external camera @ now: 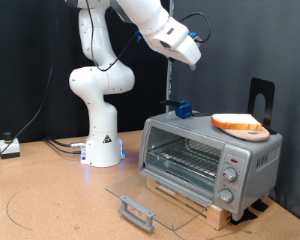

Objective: Make a piece of toast with the oven

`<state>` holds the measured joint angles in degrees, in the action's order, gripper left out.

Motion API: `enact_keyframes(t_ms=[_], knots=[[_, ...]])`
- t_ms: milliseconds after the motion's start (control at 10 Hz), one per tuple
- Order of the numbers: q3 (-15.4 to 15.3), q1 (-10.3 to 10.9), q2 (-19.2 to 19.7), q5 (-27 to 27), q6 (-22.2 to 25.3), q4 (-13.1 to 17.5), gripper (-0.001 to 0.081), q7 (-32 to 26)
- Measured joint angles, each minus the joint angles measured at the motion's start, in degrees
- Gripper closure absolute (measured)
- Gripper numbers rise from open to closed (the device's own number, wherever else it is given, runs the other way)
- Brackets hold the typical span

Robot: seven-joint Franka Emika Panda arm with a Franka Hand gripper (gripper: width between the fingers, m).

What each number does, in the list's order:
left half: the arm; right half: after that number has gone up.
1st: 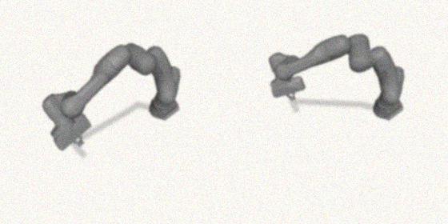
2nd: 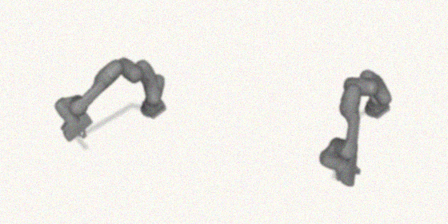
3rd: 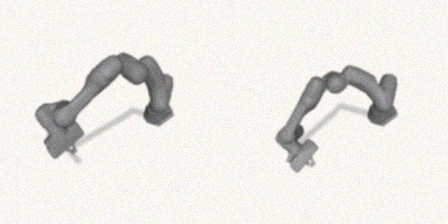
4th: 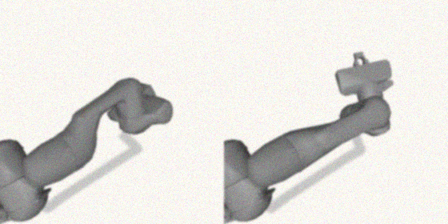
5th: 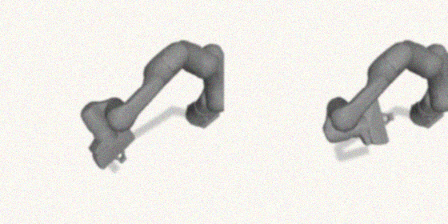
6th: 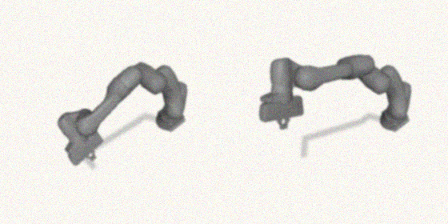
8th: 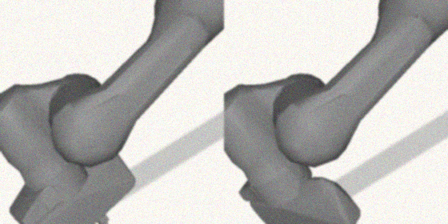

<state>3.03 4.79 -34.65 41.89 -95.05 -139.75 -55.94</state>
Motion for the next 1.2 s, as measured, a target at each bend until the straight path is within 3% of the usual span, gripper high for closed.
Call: enact_keyframes(t_ms=[200,500,900,1200], knots=[[0.2,0.0,0.3,1.8,0.8,-0.2,-0.0003,-0.2],[-1.1,-0.1,-5.5,7.3,-4.9,-6.0,-0.0003,0.8],[-2.6,-0.2,-14.2,2.5,-1.9,-12.7,-0.0003,2.3],[-6.3,-0.6,-17.8,1.4,-6.8,-17.7,-0.0003,3.9]])
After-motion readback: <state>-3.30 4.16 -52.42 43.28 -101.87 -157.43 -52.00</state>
